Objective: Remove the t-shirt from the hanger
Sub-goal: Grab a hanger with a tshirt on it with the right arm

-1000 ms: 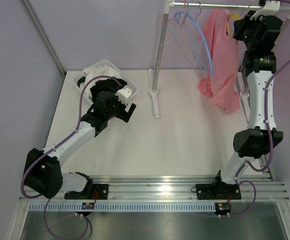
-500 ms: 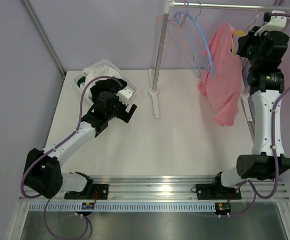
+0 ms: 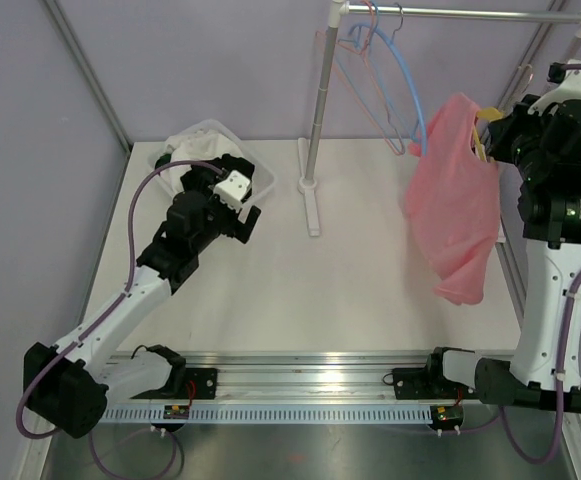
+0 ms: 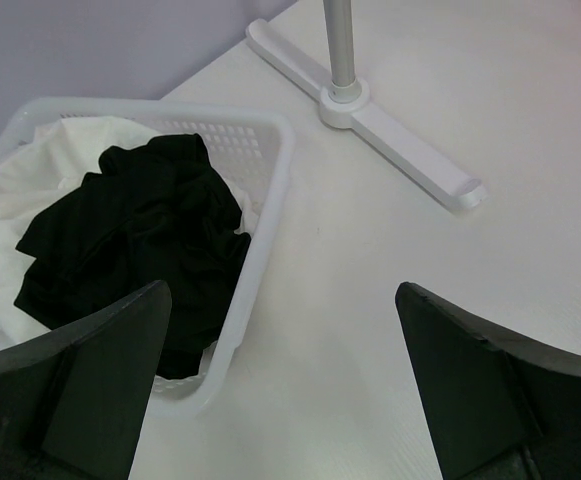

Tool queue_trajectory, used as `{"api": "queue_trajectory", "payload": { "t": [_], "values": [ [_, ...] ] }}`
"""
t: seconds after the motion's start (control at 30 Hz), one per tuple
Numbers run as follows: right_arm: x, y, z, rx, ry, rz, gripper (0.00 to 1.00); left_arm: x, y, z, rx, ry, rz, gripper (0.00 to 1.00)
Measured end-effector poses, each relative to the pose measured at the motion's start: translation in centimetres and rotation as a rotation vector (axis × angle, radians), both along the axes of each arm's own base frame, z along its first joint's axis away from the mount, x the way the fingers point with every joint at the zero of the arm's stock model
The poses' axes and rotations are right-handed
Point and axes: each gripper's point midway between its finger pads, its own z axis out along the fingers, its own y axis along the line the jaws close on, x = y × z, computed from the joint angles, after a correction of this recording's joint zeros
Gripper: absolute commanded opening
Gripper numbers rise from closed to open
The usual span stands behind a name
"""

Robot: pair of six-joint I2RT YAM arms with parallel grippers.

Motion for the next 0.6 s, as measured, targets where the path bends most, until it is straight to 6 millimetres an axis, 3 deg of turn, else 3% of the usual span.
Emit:
{"api": "queue_trajectory", "payload": {
  "t": [0.27, 0.6],
  "values": [
    [-8.1, 2.3, -1.0, 0.014, 0.061, 0.079, 0.00, -1.8, 0.2, 2.3, -0.045, -0.063, -0.032, 0.99],
    [-14.4, 4.9, -2.6, 0.020, 0.084, 0.195, 0.00, -2.4, 0.2, 2.5, -0.053, -0.070, -0.047, 0.99]
  ]
}}
